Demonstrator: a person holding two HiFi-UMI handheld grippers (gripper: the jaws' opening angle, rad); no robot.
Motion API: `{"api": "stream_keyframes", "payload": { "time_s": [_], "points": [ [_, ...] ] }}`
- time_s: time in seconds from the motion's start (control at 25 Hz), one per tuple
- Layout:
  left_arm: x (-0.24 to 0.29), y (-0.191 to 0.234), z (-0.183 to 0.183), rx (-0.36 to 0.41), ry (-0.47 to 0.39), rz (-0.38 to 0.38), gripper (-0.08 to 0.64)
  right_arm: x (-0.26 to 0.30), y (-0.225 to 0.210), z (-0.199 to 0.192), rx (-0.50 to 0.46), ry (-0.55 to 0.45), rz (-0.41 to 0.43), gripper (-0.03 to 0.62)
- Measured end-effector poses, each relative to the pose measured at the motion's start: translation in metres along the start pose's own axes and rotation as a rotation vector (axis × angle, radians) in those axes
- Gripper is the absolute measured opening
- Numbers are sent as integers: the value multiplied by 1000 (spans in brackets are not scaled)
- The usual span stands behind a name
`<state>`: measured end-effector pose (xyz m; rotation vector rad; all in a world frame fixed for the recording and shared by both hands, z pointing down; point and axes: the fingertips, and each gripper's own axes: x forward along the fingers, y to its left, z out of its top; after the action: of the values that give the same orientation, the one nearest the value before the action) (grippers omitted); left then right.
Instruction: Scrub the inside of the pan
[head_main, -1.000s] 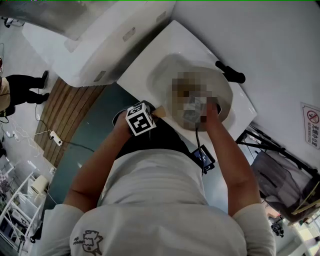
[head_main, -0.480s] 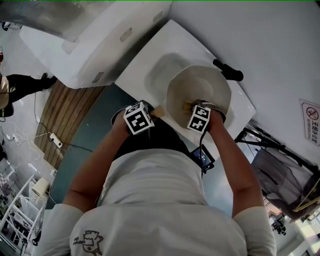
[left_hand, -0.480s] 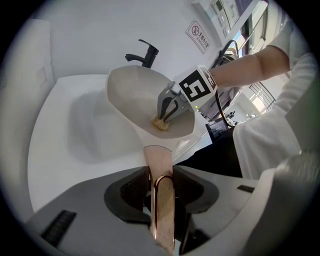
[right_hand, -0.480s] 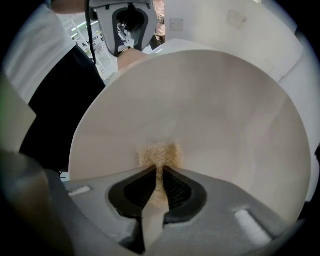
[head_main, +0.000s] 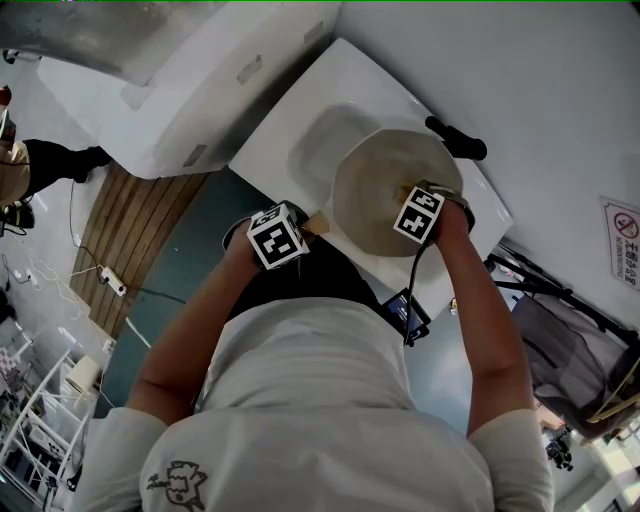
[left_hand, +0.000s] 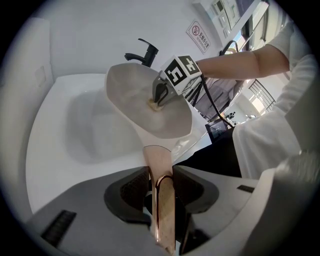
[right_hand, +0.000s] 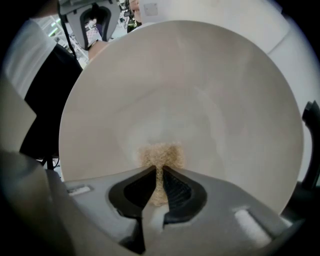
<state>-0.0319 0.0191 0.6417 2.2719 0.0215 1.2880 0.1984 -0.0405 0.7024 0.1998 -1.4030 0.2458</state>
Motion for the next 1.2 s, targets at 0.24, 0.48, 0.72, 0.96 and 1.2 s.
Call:
{"api": "stream_keyframes", "payload": {
  "time_s": [0.24,0.48,0.72,0.96,1.2],
  "points": [
    [-1,0,0,-11,2,3,149,-11,-46,19,27,-35,-101,44],
    [0,0,1,-14,-3,16,147,-19,-58,54,5,-137,-164,44],
    [-1,0,-1,-19,-4,22,147,-18,-30,80,-31,-198,-129,44],
    [-1,0,0,-17,-4,24,147,-13,8,87,-57,-233,-69,44],
    [-2,0,0,-6,-2,31,149,-8,40,85,-38,-248,-5,44]
  ]
}}
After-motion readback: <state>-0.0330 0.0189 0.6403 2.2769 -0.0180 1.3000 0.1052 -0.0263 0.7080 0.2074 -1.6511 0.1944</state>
